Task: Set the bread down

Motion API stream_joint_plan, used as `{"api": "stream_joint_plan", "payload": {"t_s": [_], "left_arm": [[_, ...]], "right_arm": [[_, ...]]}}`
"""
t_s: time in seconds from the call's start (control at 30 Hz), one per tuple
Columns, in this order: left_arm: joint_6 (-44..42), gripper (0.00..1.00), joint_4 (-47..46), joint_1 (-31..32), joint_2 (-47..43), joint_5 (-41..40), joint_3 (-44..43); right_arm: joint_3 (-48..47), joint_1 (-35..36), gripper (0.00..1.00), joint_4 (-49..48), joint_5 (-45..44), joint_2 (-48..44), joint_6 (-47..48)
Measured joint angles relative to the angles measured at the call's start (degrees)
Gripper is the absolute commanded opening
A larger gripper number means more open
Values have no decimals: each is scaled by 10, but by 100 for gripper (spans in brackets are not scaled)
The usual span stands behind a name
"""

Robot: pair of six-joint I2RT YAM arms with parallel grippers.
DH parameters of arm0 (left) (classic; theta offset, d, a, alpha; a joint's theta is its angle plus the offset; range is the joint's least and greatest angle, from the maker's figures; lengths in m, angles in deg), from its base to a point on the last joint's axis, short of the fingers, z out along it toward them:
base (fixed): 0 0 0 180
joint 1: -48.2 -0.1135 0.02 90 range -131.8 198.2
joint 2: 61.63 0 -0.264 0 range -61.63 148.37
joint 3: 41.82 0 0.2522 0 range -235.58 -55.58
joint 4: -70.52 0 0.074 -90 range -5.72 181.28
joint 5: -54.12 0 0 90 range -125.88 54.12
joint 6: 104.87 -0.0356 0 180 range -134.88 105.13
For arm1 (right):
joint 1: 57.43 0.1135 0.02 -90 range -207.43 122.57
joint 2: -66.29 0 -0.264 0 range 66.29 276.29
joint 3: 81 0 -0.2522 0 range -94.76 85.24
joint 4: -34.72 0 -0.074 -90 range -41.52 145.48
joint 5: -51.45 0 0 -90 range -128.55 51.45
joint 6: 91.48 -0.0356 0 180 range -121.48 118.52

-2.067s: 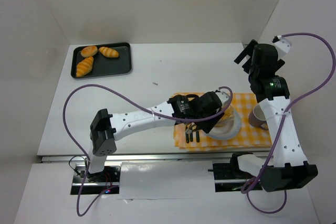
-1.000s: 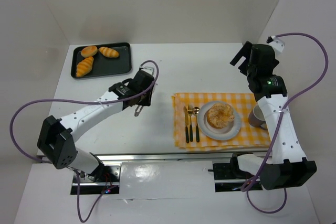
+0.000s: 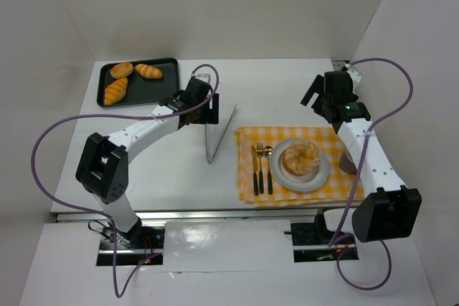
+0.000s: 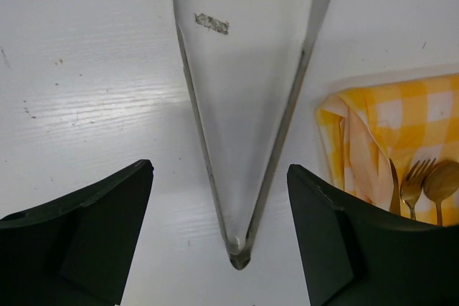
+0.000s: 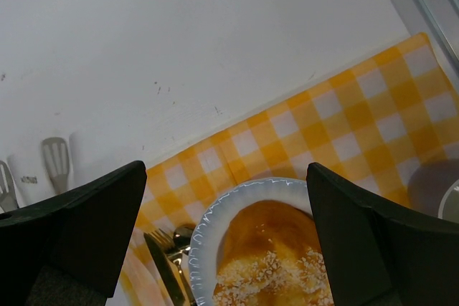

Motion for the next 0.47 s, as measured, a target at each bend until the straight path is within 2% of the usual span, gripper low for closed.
{"api": "stream_joint_plan", "payload": {"t_s": [0.27,0.47], "left_arm": [[-2,90,36,-29,3,0,-14],[-2,93,59,-66,-101,6,-9]], "right_arm": [[0,3,100,-1,-14,2,-5],[-1,11,100,-1,-32,38,-5]]}}
